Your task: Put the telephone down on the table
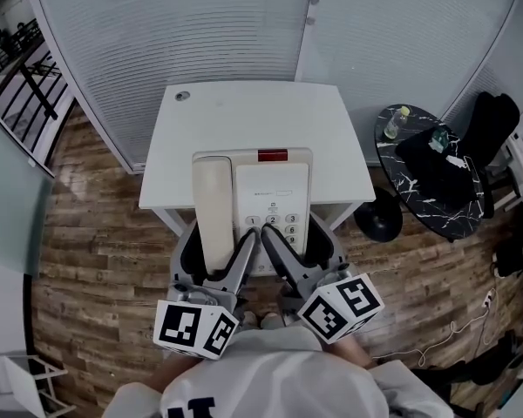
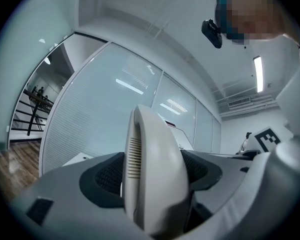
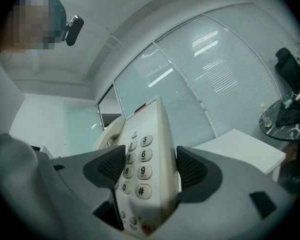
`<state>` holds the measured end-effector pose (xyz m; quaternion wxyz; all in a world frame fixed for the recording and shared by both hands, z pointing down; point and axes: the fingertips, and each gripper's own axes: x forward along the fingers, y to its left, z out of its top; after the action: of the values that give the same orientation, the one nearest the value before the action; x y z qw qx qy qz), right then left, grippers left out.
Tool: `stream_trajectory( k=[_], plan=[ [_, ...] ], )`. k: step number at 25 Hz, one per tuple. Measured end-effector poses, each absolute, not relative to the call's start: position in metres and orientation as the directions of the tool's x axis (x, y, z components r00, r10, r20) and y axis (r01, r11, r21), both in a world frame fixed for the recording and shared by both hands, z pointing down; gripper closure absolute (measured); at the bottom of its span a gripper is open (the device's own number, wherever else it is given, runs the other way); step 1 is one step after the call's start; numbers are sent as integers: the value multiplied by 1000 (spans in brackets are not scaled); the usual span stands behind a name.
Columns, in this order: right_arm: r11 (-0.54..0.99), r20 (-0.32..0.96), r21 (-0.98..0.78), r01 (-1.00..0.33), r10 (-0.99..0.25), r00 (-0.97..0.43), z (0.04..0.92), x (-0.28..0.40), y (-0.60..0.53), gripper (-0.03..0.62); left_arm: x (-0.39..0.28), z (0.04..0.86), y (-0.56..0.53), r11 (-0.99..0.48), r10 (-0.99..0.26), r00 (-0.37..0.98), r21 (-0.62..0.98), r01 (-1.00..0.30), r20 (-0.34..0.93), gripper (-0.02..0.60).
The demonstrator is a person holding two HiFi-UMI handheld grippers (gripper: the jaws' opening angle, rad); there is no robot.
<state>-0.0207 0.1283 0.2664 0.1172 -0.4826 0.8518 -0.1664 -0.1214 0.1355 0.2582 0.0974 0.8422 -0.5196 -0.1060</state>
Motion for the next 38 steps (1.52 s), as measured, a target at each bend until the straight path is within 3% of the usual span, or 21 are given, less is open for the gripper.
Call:
stream_trajectory(
  k=[16, 38],
  plan=[
    [464, -38, -396, -792, -870, -491, 272, -4, 84, 269, -106, 263, 89, -450, -891, 447, 278, -849, -77, 229],
    [535, -30, -394, -747, -820, -572, 271, 51, -149, 269, -49, 262, -134, -370, -929, 362, 282, -885, -80, 229]
  ],
)
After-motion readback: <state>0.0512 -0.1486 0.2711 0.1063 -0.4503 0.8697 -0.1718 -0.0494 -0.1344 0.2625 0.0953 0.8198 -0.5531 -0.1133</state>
